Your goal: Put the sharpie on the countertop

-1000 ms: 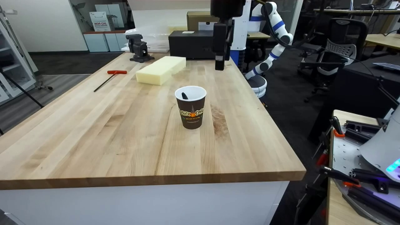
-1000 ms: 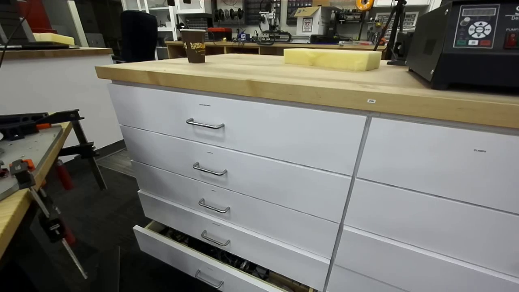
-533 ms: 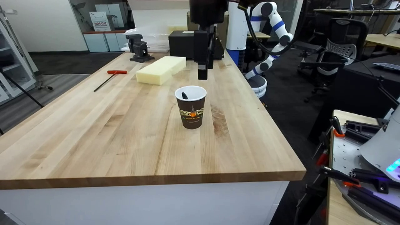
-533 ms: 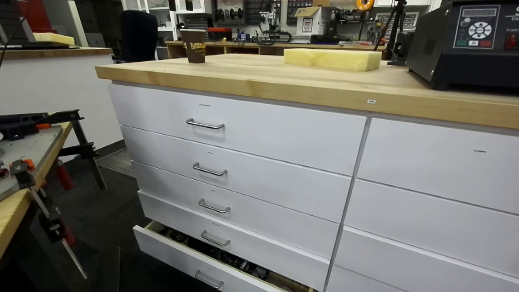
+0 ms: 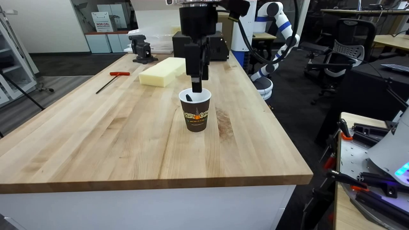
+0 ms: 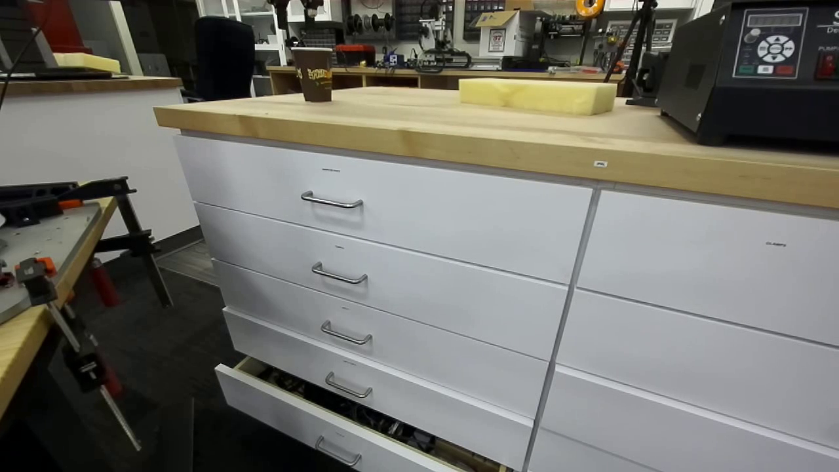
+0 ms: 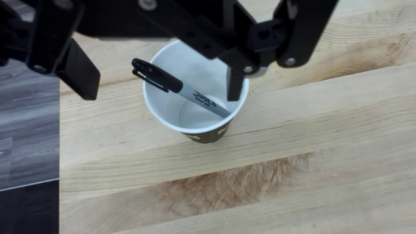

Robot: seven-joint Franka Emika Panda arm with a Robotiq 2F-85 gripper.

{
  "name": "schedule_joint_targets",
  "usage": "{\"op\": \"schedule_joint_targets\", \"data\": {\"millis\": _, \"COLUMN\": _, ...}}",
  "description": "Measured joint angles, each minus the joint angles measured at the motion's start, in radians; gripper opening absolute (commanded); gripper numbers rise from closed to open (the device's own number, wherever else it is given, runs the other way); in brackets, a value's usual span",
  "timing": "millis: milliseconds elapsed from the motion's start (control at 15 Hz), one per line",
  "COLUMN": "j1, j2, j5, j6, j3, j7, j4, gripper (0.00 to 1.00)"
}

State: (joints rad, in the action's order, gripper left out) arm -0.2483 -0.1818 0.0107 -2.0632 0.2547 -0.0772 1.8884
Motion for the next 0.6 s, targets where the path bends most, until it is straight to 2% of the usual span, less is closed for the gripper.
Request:
{"op": "schedule_joint_targets", "data": {"millis": 400, "j1": -0.011, "j2": -0.058, "j5": -0.001, "j6": 0.0, "j3": 0.0, "j7": 0.007, "j4": -0.045, "gripper": 1.0}}
{"op": "schedule_joint_targets", "data": {"millis": 467, "j1": -0.012, "j2": -0.064, "j5": -0.003, "j6": 0.0, "j3": 0.0, "j7": 0.012, "j4": -0.05, "gripper": 0.96}}
{"op": "schedule_joint_targets", "data": {"millis": 600, "j1": -0.012, "j2": -0.076, "j5": -0.007, "j6": 0.0, "j3": 0.0, "j7": 0.022, "j4": -0.061, "gripper": 0.75}}
